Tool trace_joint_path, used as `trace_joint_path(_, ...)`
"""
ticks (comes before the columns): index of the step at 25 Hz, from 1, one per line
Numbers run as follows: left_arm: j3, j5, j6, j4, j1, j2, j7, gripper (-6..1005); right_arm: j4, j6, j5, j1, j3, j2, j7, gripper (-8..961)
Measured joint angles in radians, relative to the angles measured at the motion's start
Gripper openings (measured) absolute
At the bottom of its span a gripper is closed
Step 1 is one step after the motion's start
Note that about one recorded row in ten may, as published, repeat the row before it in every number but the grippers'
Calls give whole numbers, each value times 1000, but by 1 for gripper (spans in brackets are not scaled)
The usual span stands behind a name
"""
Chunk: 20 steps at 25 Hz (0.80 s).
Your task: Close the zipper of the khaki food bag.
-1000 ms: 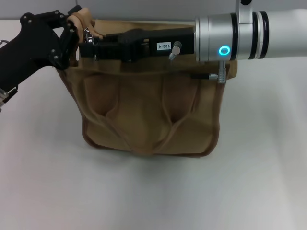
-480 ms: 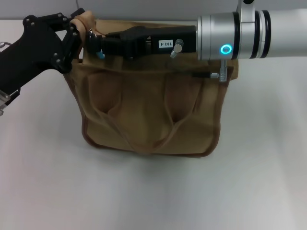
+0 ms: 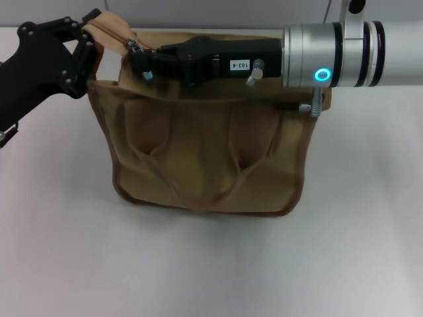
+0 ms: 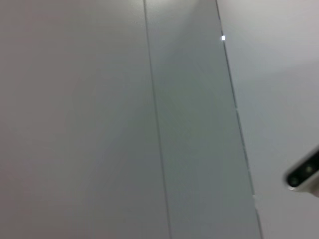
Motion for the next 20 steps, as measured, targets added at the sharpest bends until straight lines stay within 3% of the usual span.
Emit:
trace_joint_path(5,-45,-16,-28,-27,7,1,0,62,-37,10,1,-63,5,0,-5,10)
trace_joint_path(17,-74,-22,-90,-37,31,4,-8,68,-250,-56,28,-419,31,-10,-37,48)
trace_joint_path(20,-72,-22,-90,-37,33,4,-10,70,-252,-79,28,-445,61,-10,-57,58)
